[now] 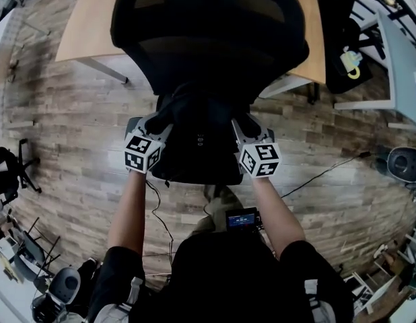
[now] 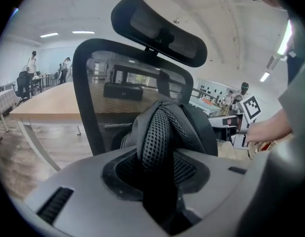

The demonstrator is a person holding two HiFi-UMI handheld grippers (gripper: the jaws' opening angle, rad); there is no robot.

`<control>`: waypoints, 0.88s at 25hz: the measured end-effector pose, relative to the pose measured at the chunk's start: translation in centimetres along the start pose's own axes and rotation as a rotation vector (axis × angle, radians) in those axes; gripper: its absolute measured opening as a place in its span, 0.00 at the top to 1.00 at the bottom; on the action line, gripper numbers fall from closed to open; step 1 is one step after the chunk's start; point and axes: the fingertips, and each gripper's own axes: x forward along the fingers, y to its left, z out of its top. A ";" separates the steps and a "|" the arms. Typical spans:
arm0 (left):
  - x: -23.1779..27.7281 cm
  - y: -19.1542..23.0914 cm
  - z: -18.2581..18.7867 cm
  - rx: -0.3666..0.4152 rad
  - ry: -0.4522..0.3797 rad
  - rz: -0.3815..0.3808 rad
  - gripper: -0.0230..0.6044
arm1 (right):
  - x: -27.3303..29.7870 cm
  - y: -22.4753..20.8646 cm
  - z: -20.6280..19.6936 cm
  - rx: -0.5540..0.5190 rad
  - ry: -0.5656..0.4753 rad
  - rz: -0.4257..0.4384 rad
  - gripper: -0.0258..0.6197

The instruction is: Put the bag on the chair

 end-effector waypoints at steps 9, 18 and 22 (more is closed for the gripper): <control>4.8 2.7 -2.1 -0.041 0.077 -0.004 0.73 | 4.8 -3.8 -2.8 0.019 0.069 -0.025 0.73; 7.7 4.0 -3.3 -0.056 0.129 0.027 0.71 | 7.8 -6.1 -4.4 0.012 0.095 -0.050 0.72; 7.6 4.3 -3.9 -0.056 0.166 0.044 0.67 | 7.6 -6.2 -4.9 0.013 0.116 -0.030 0.69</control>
